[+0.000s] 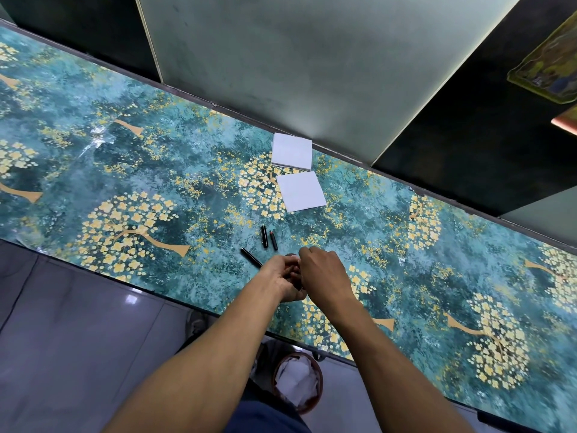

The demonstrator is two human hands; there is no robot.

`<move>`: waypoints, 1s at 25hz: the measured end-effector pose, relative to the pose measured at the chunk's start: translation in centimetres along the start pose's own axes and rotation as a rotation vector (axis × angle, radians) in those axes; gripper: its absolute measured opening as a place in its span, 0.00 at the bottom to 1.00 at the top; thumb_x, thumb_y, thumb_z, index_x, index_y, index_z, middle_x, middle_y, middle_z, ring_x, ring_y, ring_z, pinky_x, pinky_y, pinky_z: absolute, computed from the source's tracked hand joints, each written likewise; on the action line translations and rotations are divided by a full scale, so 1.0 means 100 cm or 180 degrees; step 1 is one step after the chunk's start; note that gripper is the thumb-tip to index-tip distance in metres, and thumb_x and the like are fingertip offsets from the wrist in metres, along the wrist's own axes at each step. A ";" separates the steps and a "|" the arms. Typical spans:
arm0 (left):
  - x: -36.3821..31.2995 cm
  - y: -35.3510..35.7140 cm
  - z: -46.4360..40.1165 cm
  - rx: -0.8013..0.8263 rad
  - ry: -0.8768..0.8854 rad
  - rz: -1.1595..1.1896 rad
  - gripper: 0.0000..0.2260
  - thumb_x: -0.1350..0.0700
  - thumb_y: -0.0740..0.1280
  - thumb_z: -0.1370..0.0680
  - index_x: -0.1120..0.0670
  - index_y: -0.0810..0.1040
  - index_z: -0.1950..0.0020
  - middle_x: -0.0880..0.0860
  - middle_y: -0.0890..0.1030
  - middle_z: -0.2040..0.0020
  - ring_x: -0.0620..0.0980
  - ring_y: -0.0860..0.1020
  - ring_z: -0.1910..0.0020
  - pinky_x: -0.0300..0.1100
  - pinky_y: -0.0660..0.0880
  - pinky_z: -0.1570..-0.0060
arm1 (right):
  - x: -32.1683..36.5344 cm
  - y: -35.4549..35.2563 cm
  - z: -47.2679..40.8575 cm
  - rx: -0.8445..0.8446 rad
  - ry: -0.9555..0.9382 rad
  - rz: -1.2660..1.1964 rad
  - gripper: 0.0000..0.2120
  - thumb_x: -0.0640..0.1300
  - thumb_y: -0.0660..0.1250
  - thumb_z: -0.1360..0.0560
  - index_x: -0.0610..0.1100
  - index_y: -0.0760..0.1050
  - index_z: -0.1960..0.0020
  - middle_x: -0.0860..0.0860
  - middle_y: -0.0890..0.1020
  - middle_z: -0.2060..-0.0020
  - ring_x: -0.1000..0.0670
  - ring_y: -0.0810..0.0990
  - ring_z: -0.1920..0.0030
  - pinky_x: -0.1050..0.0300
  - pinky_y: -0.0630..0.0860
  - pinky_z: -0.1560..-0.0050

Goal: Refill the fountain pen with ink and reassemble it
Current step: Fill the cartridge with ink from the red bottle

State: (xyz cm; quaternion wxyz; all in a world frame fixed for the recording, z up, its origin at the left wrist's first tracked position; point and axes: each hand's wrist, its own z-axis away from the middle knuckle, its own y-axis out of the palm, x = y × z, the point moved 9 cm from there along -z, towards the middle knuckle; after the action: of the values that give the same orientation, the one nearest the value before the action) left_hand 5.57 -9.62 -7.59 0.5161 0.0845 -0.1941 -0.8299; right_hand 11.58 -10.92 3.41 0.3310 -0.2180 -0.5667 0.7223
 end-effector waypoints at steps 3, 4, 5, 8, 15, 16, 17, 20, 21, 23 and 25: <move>-0.001 0.000 -0.001 0.0010 0.0007 0.0022 0.16 0.61 0.64 0.22 0.53 0.68 0.70 0.49 0.65 0.80 0.46 0.60 0.84 0.38 0.65 0.64 | 0.001 0.001 -0.005 0.0055 0.0072 0.0051 0.08 0.40 0.60 0.21 0.41 0.75 0.45 0.44 0.81 0.50 0.42 0.81 0.51 0.50 0.71 0.51; -0.002 0.000 -0.001 0.0012 0.0010 0.0021 0.15 0.61 0.63 0.22 0.53 0.69 0.70 0.49 0.65 0.80 0.46 0.60 0.84 0.38 0.65 0.64 | 0.001 0.000 -0.006 0.0071 0.0070 0.0084 0.08 0.40 0.60 0.21 0.41 0.75 0.45 0.44 0.81 0.50 0.43 0.81 0.51 0.50 0.72 0.52; -0.002 0.000 -0.001 0.0018 -0.0002 0.0021 0.15 0.61 0.63 0.23 0.53 0.69 0.70 0.49 0.65 0.80 0.46 0.60 0.83 0.38 0.66 0.64 | 0.002 -0.001 -0.005 0.0083 0.0053 0.0122 0.08 0.40 0.60 0.20 0.41 0.75 0.44 0.44 0.81 0.49 0.43 0.80 0.50 0.51 0.71 0.53; -0.001 0.000 -0.002 0.0035 -0.0057 0.0074 0.14 0.63 0.64 0.24 0.53 0.70 0.69 0.48 0.67 0.79 0.45 0.62 0.83 0.37 0.68 0.64 | 0.001 -0.003 0.002 0.0031 -0.0046 0.0099 0.08 0.41 0.59 0.18 0.40 0.73 0.42 0.44 0.79 0.48 0.42 0.78 0.49 0.52 0.65 0.56; -0.001 0.000 -0.002 0.0040 -0.0030 0.0084 0.16 0.62 0.61 0.23 0.52 0.67 0.70 0.49 0.64 0.81 0.45 0.59 0.83 0.35 0.61 0.62 | 0.005 0.004 -0.003 0.0099 -0.0125 0.0036 0.10 0.41 0.63 0.24 0.43 0.71 0.42 0.45 0.79 0.48 0.42 0.78 0.47 0.51 0.67 0.50; 0.000 0.001 -0.003 0.0073 -0.0058 0.0113 0.16 0.62 0.61 0.22 0.51 0.67 0.70 0.49 0.63 0.81 0.45 0.59 0.84 0.33 0.61 0.64 | 0.005 0.004 -0.004 0.0089 -0.0098 0.0048 0.10 0.42 0.62 0.23 0.43 0.72 0.43 0.45 0.79 0.48 0.42 0.78 0.47 0.50 0.68 0.49; 0.001 0.002 -0.003 0.0106 -0.0083 0.0133 0.16 0.61 0.61 0.22 0.51 0.67 0.70 0.49 0.63 0.82 0.45 0.58 0.85 0.32 0.62 0.65 | 0.005 0.005 -0.004 0.0089 -0.0063 0.0052 0.09 0.42 0.61 0.22 0.43 0.73 0.43 0.45 0.80 0.48 0.43 0.79 0.47 0.50 0.68 0.48; 0.000 0.003 0.000 0.0119 -0.0075 0.0201 0.17 0.61 0.61 0.21 0.52 0.67 0.69 0.49 0.62 0.83 0.45 0.58 0.86 0.32 0.66 0.69 | 0.001 0.007 -0.008 0.0117 0.0143 0.0021 0.08 0.42 0.60 0.21 0.42 0.74 0.44 0.45 0.81 0.49 0.43 0.80 0.48 0.50 0.69 0.49; 0.000 0.004 0.001 0.0120 -0.0079 0.0234 0.17 0.61 0.61 0.21 0.51 0.67 0.69 0.49 0.62 0.83 0.45 0.58 0.86 0.32 0.67 0.70 | 0.000 0.006 -0.010 0.0137 0.0219 0.0003 0.08 0.41 0.59 0.21 0.42 0.75 0.45 0.44 0.82 0.49 0.42 0.80 0.48 0.50 0.70 0.51; 0.001 0.004 0.002 0.0109 -0.0073 0.0252 0.16 0.61 0.62 0.21 0.51 0.67 0.69 0.48 0.62 0.83 0.45 0.58 0.86 0.32 0.66 0.69 | -0.002 0.006 -0.010 0.0211 0.0343 0.0010 0.09 0.40 0.59 0.21 0.40 0.75 0.44 0.43 0.82 0.49 0.41 0.81 0.49 0.51 0.69 0.57; 0.002 0.005 0.003 0.0070 -0.0083 0.0272 0.16 0.62 0.62 0.22 0.52 0.67 0.69 0.48 0.63 0.83 0.45 0.59 0.86 0.33 0.64 0.64 | -0.001 0.006 -0.007 0.0262 0.0283 0.0068 0.09 0.39 0.60 0.21 0.39 0.76 0.44 0.42 0.82 0.49 0.40 0.81 0.49 0.52 0.67 0.59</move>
State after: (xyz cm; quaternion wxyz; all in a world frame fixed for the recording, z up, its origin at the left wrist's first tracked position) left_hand 5.74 -9.90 -7.08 0.5475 0.0710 -0.2134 -0.8060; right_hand 12.01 -10.59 2.62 0.3568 -0.2421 -0.5189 0.7382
